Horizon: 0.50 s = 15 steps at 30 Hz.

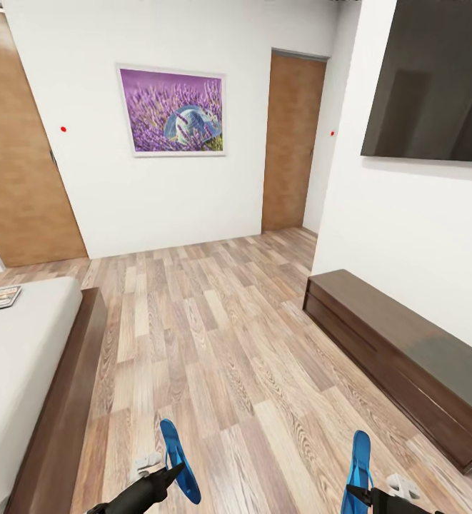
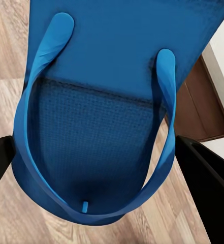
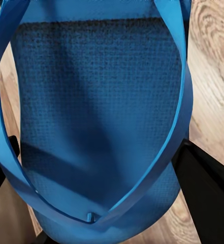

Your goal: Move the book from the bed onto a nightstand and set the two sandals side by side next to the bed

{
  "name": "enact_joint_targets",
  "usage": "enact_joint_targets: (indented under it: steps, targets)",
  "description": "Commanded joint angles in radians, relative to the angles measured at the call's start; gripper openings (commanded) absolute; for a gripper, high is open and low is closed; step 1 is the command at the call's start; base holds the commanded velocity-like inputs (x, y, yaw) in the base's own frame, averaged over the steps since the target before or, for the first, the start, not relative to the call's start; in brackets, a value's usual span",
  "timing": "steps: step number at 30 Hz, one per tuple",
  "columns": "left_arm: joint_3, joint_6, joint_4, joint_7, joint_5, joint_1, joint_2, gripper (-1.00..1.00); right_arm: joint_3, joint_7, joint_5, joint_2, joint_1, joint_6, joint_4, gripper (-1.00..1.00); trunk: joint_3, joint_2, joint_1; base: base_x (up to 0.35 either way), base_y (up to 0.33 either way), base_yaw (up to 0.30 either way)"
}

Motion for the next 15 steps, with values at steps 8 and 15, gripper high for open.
enact_joint_targets:
  steps: [8, 15]
  targets:
    - [0.003, 0.001, 0.001, -0.005, 0.002, -0.001, 0.000, -1.00, -0.008, 0.003, -0.001, 0.000, 0.000, 0.011, -0.001, -1.00, 0.010, 0.000, 0.000, 0.011, 0.000, 0.000]
    - [0.002, 0.001, 0.001, -0.005, 0.002, -0.001, -0.001, -1.00, -0.008, 0.002, -0.001, 0.000, 0.000, 0.010, 0.000, -1.00, 0.013, 0.000, 0.000, 0.261, 0.000, 0.000]
